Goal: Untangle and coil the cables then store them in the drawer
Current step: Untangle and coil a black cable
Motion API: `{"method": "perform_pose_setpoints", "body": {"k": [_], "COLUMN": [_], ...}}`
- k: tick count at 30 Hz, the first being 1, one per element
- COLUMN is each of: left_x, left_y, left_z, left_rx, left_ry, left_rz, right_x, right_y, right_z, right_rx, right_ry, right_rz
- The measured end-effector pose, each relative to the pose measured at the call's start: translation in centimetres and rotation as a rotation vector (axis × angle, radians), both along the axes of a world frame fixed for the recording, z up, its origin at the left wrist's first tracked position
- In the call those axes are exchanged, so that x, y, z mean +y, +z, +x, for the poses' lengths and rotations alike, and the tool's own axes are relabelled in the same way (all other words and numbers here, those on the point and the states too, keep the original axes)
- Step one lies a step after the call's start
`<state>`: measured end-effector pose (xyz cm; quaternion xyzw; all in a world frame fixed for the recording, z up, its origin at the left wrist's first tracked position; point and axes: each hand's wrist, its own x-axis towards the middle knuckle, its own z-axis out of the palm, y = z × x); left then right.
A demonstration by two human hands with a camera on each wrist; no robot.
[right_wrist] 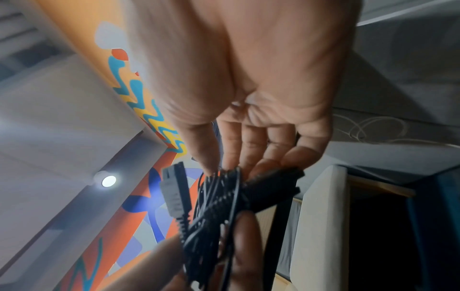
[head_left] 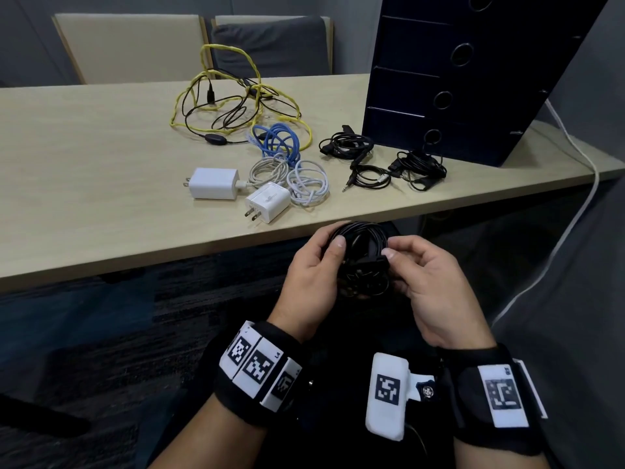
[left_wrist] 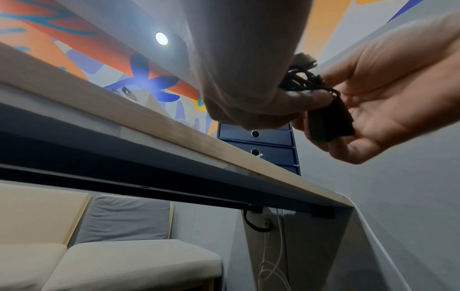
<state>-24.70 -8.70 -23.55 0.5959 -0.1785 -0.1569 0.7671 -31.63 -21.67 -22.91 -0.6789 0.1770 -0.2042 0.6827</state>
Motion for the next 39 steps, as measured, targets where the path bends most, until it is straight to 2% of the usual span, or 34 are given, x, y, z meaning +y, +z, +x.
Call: {"method": "perform_pose_setpoints", "body": {"k": [3, 6, 11, 21, 26, 30, 33, 39], "left_x": [0.6, 1.4, 3.2, 9.7, 14.2, 18.1, 19.9, 21.4], "left_y": [0.3, 0.6, 2.3, 7.8, 9.5, 9.8, 10.0, 9.8], "left_z": [0.6, 1.1, 2.1, 5.7, 8.8, 12.2, 14.2, 16.7], "left_rx": [0.152, 0.161, 0.057, 0.009, -0.016, -0.072, -0.071, 0.027], "left_ry": [-0.085, -0.140, -0.032, 0.139, 0.252, 0.327, 0.342, 0.359], "left_rz": [-0.024, -0.010, 0.041, 0.052, 0.240, 0.610, 0.804, 0.903], "right_x": [0.1, 0.3, 1.2, 6.5, 10.6, 14.3, 16.5, 19.0], "right_y": [0.3, 0.9, 2.3, 7.9, 9.7, 10.1, 9.9, 9.4], "right_z": [0.2, 0.6, 1.7, 7.9, 12.8, 16.7, 19.0, 22.0], "right_rx": [-0.012, -0.022, -0.014, 0.001, 0.083, 0.173, 0.240, 0.341], "right_ry": [0.012, 0.025, 0.079, 0.302, 0.405, 0.496, 0.530, 0.565], "right_rz": [0.049, 0.102, 0.077, -0.239, -0.345, -0.468, -0.484, -0.578]}}
